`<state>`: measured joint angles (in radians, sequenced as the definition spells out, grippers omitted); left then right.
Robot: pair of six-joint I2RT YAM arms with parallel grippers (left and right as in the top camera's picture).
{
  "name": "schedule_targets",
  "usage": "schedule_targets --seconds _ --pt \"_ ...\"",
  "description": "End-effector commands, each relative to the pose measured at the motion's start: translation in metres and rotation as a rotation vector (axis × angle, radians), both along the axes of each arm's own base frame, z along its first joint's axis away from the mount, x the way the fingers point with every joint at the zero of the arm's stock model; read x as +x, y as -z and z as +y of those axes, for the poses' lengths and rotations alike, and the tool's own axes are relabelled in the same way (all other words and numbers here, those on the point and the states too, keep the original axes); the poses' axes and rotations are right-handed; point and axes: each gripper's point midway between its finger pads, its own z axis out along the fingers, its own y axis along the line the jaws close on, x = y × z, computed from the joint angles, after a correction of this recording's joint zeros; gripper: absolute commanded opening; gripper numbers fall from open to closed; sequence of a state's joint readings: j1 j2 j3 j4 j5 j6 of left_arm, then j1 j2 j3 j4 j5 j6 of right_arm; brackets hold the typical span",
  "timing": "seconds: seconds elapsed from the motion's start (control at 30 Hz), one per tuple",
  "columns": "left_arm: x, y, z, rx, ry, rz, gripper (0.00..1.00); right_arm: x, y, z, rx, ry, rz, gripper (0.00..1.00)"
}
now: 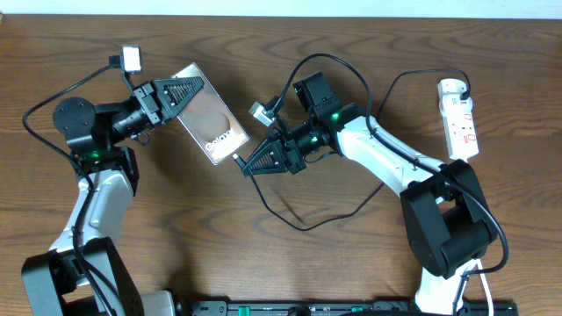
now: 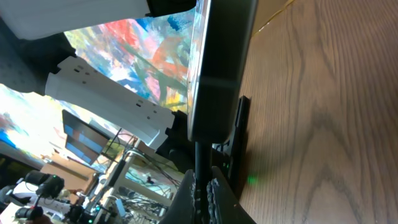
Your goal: Plug charger to phone and switch on socket
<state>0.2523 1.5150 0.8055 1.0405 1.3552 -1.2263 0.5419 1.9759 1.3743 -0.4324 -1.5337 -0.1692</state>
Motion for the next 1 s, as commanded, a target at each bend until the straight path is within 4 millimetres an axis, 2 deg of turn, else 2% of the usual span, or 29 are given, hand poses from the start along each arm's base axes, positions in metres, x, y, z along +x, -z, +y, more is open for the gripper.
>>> schedule_targets --seconds 0.0,0.8,0.97 --pt "-0.003 -0.004 -0.002 0.003 0.003 -0.017 0.07 -0.001 -0.003 0.0 0.031 -0.017 -0.006 0.01" --pt "-0.008 -0.003 -0.005 0.026 0.033 -0.043 0.07 0.0 -0.004 0.001 0.031 -0.017 -0.005 0.01" --pt "-0.012 -0.002 -0.014 0.038 0.07 -0.06 0.07 0.001 -0.004 0.002 0.031 -0.017 -0.006 0.01"
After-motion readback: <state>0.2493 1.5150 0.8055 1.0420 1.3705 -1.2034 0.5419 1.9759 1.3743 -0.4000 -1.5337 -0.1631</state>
